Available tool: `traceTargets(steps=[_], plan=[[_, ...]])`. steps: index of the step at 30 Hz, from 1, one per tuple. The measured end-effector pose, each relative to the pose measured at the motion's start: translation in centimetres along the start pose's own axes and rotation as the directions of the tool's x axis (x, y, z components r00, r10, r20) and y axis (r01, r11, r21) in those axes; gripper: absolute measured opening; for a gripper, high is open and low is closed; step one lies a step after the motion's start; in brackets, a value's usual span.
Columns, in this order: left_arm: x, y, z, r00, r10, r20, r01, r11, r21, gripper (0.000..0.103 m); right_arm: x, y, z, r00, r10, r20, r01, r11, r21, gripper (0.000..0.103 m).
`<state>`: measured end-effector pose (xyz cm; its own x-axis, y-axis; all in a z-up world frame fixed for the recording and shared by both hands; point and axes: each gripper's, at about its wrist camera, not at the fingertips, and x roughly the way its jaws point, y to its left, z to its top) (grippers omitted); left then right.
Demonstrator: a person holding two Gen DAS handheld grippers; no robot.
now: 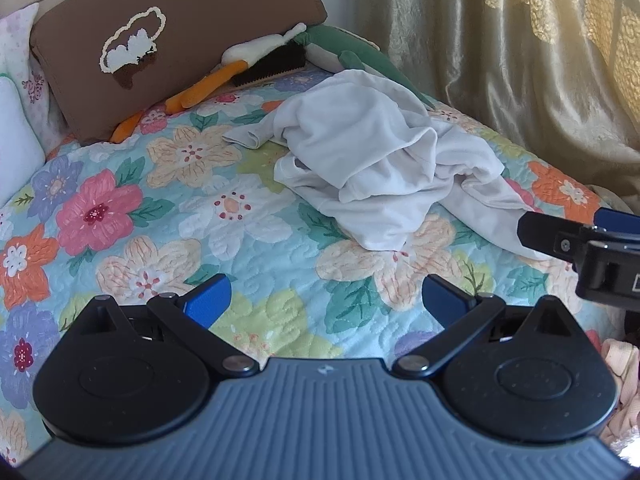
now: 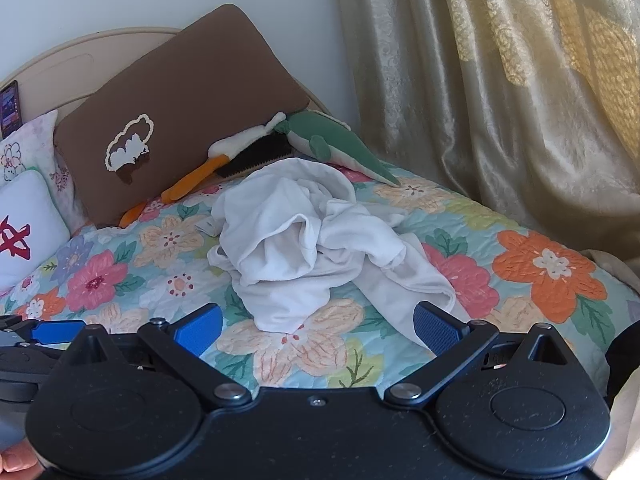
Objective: Fold clothes
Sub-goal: 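Move both grippers toward the crumpled white cloth on the bed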
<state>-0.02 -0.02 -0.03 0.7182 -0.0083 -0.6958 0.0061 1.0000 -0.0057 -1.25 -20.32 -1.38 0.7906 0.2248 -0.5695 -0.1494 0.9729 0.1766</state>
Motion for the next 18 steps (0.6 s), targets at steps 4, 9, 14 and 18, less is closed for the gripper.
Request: traceTargets(steps=[4, 9, 14, 18], plan=[[0.0, -0.1, -0.2, 0.999, -0.032, -0.011, 0.032, 0.999, -0.004, 0.103, -0.1, 0.1, 0.1, 1.000, -0.006, 0.026, 0.006, 1.000, -0.021, 0.103], [0.1, -0.2, -0.4, 0.997, -0.072, -0.025, 0.071, 0.997, -0.009, 0.103, -0.7, 0.0, 0.2, 0.997, -0.009, 0.078, 0.009, 1.000, -0.003, 0.103], [0.1, -0.5, -0.5, 0.995, -0.098, -0.032, 0.098, 0.995, -0.006, 0.103, -1.7, -0.8, 0.4, 0.992, 0.014, 0.127, -0.021, 0.998, 0.056, 0.103], [0.0, -0.4, -0.4, 0.994, -0.106, -0.023, 0.105, 0.994, -0.009, 0.103, -1.2, -1.6, 0.4, 0.994, 0.027, 0.103, -0.038, 0.993, 0.109, 0.103]])
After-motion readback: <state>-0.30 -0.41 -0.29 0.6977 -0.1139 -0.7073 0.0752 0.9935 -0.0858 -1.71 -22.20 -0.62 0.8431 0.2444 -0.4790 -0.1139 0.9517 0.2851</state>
